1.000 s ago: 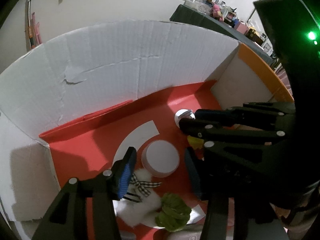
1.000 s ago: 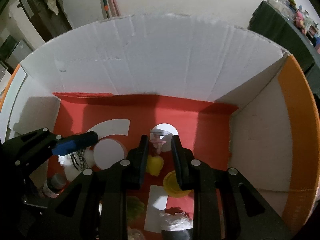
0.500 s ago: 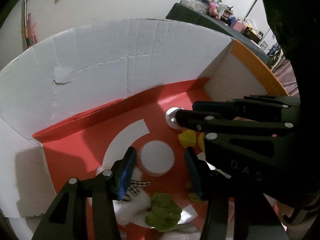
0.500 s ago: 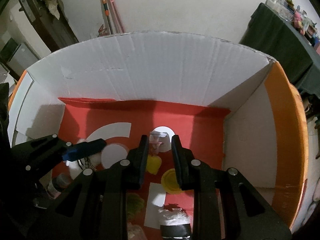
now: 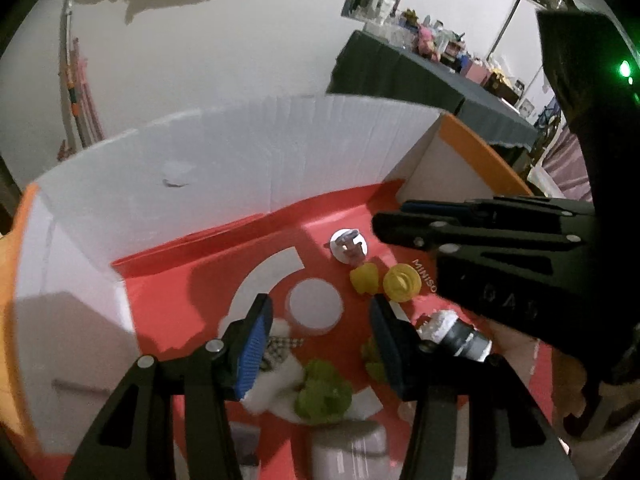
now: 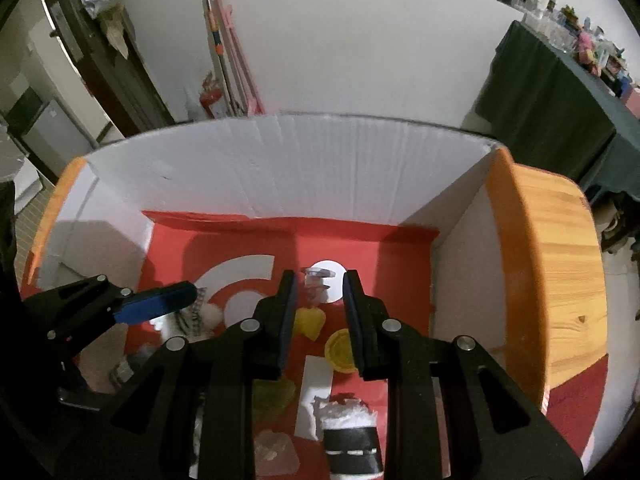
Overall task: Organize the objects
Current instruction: 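Lower the tin and figurine onto the box floor and open both tools, then withdraw both open tools up and out of the box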
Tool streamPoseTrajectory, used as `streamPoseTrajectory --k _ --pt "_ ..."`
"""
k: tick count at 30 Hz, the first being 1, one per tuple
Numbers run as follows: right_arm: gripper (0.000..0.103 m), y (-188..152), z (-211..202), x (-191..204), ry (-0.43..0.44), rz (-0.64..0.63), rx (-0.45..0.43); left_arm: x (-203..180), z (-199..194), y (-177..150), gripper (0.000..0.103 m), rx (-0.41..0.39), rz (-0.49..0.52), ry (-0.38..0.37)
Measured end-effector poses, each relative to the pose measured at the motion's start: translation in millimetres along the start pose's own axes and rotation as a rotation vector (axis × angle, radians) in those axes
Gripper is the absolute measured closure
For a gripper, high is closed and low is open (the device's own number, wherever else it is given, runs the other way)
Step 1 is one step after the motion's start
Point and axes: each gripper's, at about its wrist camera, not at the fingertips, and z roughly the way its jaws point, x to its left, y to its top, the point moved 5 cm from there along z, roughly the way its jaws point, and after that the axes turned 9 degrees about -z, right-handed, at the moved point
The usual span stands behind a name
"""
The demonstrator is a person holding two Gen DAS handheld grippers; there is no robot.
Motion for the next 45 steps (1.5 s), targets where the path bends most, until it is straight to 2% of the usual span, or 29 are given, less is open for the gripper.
streamPoseTrajectory --k 2,6,9,11,14,17,19,20,23,26,28,30,33,40,45 --pt "0.080 -1.3 -10.8 1.3 0.004 -0.003 -0.026 -0.8 -10.4 -1.7 0.039 -0.030 -0.005 0.011" --pt "0.080 -5.9 -32.6 6.1 0.016 -0.017 -0.090 -6.9 -26.2 -0.6 0.036 -0.110 -0.017 0.040" --pt "0.080 -14.4 -50.0 7.2 -0.011 -0.032 -0.140 6.0 -48.3 -14.0 0.029 -0.168 -0.042 0.061" --pt "0.080 -20.3 -59.0 9.1 -0.020 -0.039 -0.172 15.3 -65.3 -22.2 0.021 -0.233 -0.060 0.099" --pt "0.078 -34.7 -70.8 8.8 -0.025 -0.051 -0.208 21.7 -83.1 -31.6 0.017 -0.306 -0.065 0.145" --pt "0.072 -46.8 -80.9 8.5 -0.036 -0.061 -0.245 24.7 -95.5 -39.4 0.012 -0.361 -0.085 0.164" --pt "0.059 -56.2 -90.5 6.5 -0.050 -0.066 -0.282 27.7 -102.0 -45.5 0.011 -0.400 -0.105 0.171" --pt "0.045 -60.3 -95.2 5.7 -0.059 -0.067 -0.306 30.2 -105.5 -49.3 0.011 -0.415 -0.113 0.180" --pt "0.043 -71.7 -106.2 7.1 -0.079 -0.075 -0.369 32.1 -108.4 -56.4 0.003 -0.458 -0.128 0.203" --pt "0.042 -82.2 -112.3 9.0 -0.076 -0.078 -0.412 31.9 -113.3 -64.6 0.000 -0.500 -0.125 0.223" --pt "0.037 -89.1 -114.7 12.3 -0.084 -0.087 -0.449 29.8 -115.5 -70.3 0.000 -0.528 -0.111 0.250" --pt "0.028 -97.7 -116.0 16.9 -0.107 -0.101 -0.493 29.5 -116.2 -76.3 0.000 -0.548 -0.101 0.272" --pt "0.022 -111.2 -113.4 21.8 -0.130 -0.121 -0.537 30.8 -111.4 -84.6 0.000 -0.551 -0.114 0.286" --pt "0.019 -121.1 -97.2 19.3 -0.157 -0.081 -0.549 32.0 -96.0 -96.7 0.000 -0.567 -0.091 0.352" --pt "0.019 -124.7 -79.8 18.7 -0.158 -0.082 -0.506 36.0 -90.2 -97.9 0.000 -0.558 -0.105 0.332"
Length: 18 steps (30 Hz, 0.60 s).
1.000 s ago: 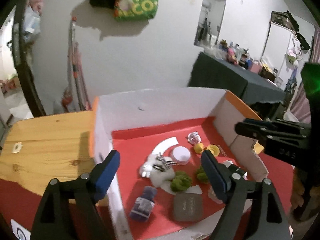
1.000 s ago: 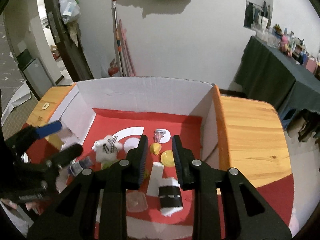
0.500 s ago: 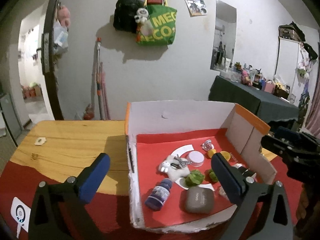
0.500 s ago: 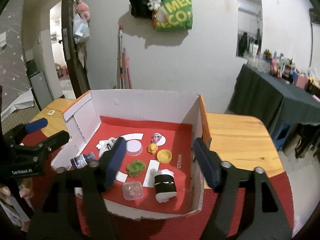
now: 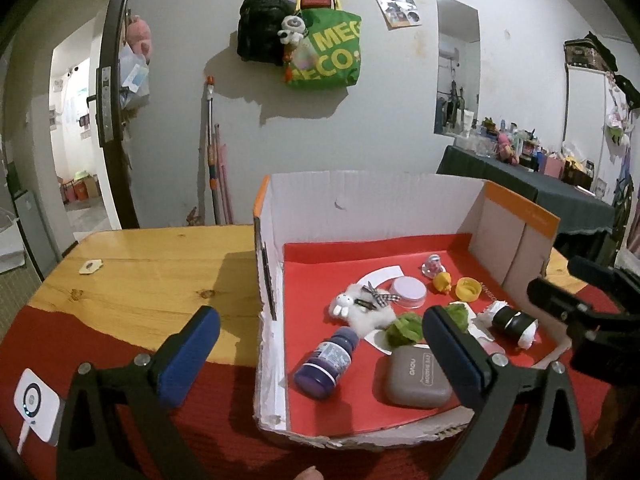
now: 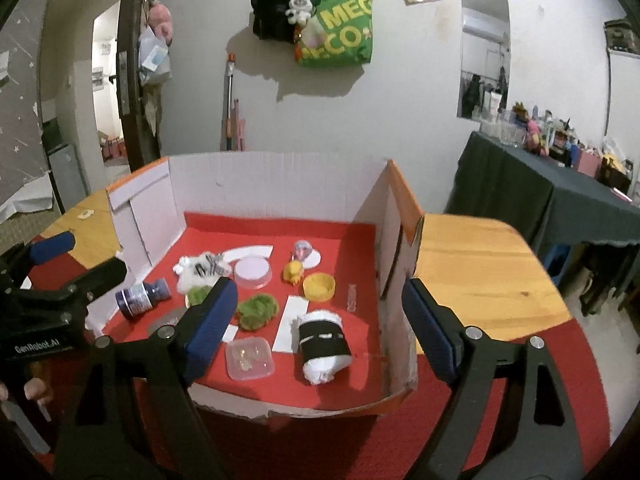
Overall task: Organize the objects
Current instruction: 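Withdraw both open tools up and out of the box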
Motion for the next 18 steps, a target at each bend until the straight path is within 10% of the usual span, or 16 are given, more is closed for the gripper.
streamPoseTrajectory --k 18 --pt "0.019 -18.5 25.4 1.4 -0.007 0.008 0.078 10.4 21.4 -16.6 0.000 0.106 -0.052 0.009"
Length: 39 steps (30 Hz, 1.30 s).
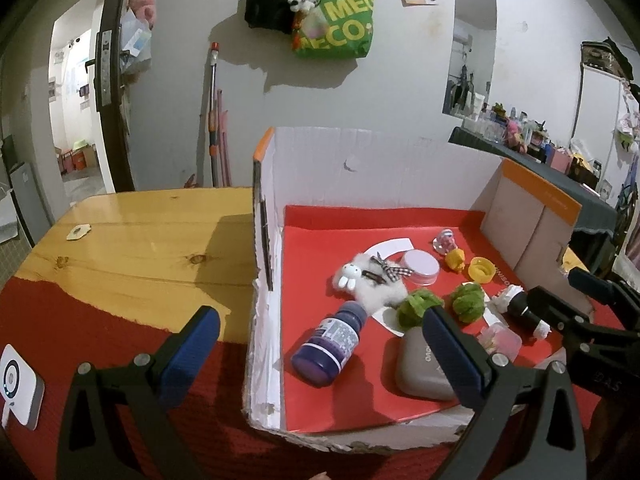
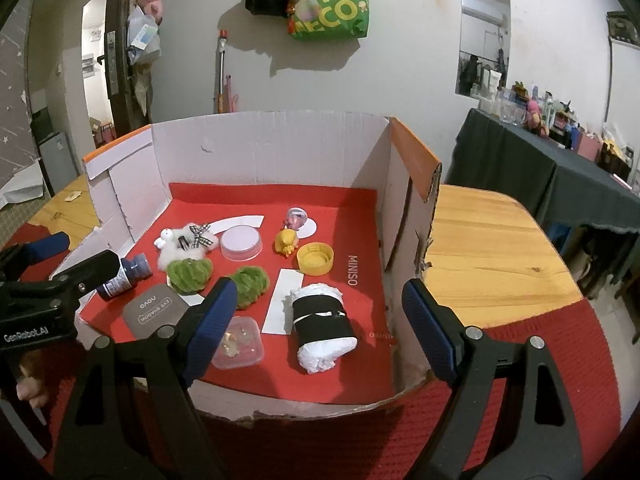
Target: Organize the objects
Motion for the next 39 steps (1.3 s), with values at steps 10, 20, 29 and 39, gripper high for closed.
streamPoseTrajectory --k 10,20,29,39 --pt "0.019 -0.2 1.4 -1.6 0.004 0.007 0.008 1.4 1.4 -2.2 0.000 0.026 0.009 -0.011" --pt "0.018 -1.2 4.6 0.9 -0.002 -0.010 0.020 3.9 1.7 -1.5 0.000 0.043 0.009 -0.009" --pt "0.018 -1.4 5.7 2.4 -0.004 -0.015 0.027 4.5 3.1 -2.3 0.000 0.053 0.009 -0.006" --pt "0.018 -0.3 5.3 3.0 -0.007 -0.020 0.022 4.6 2.8 -2.1 0.000 0.043 0.015 -0.005"
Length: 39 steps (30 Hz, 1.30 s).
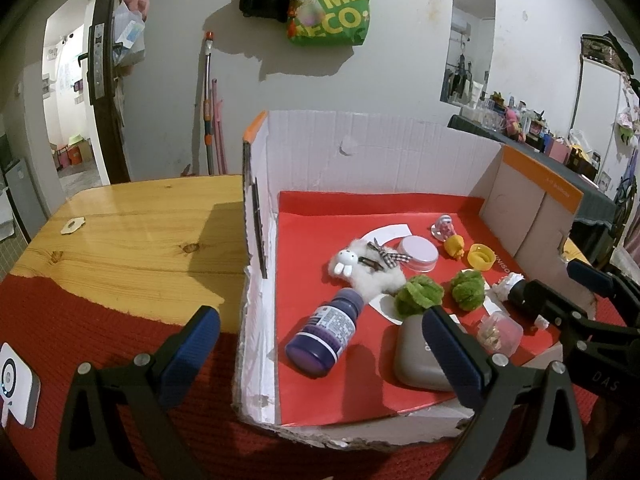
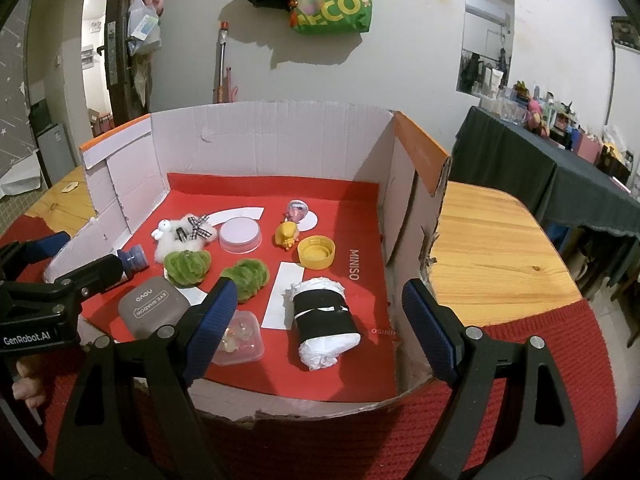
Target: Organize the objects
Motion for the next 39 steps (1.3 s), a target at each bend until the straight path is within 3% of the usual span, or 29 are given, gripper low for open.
streamPoseTrajectory --k 12,26,31,39 --pt "0.019 0.4 -5.2 2.1 -0.001 -0.005 -0.004 -1.8 -6.1 -0.1 0.000 -0.007 0.006 -0.001" --pt "0.018 -0.8 -39.5 -0.3 0.019 0.025 -0.026 -3.2 -41.8 -5.6 0.000 -0.019 0.015 -0.017" --pt "0.013 -8.8 -52.6 0.9 0.084 0.058 -0.003 0.0 -52.4 -13.8 0.000 0.001 0.005 -0.024" --pt "0.009 -37.3 -59.1 16.0 0.065 0.025 0.085 1.2 -61.9 -39.6 0.000 0.058 0.016 -0.019"
